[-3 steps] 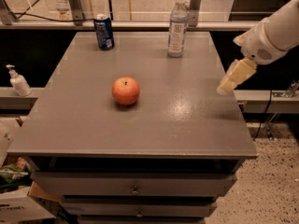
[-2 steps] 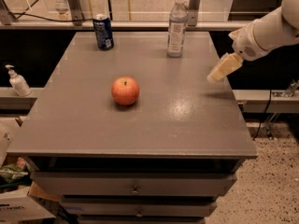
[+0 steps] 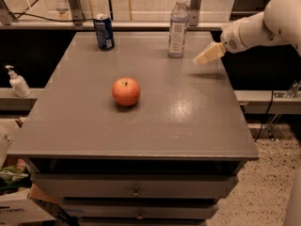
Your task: Pick blue plastic bottle
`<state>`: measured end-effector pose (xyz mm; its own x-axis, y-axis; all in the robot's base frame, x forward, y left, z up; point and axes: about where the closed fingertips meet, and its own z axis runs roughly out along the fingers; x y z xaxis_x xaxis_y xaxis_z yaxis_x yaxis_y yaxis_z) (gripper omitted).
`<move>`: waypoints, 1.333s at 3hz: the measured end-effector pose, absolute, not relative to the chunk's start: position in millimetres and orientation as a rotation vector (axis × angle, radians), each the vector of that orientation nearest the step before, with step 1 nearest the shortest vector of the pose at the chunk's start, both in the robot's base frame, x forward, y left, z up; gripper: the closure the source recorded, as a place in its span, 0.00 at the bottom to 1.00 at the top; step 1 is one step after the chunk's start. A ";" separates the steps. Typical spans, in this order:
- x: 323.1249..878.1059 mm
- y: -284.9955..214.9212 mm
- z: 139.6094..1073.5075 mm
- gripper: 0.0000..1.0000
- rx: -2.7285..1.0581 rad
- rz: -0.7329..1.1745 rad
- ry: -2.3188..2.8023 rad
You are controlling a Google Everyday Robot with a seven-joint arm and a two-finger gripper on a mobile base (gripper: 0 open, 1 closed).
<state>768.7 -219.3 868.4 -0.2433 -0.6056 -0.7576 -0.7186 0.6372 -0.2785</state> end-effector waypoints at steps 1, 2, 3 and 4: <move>790.6 -197.3 875.3 0.00 -0.988 0.270 1.911; 798.7 -168.9 880.8 0.00 -0.971 0.398 1.877; 802.2 -142.3 883.5 0.00 -0.963 0.506 1.852; 804.8 -120.1 888.9 0.00 -0.950 0.593 1.828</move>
Offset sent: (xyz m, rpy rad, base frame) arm 0.0408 0.0744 0.0287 0.3211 0.0491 0.1142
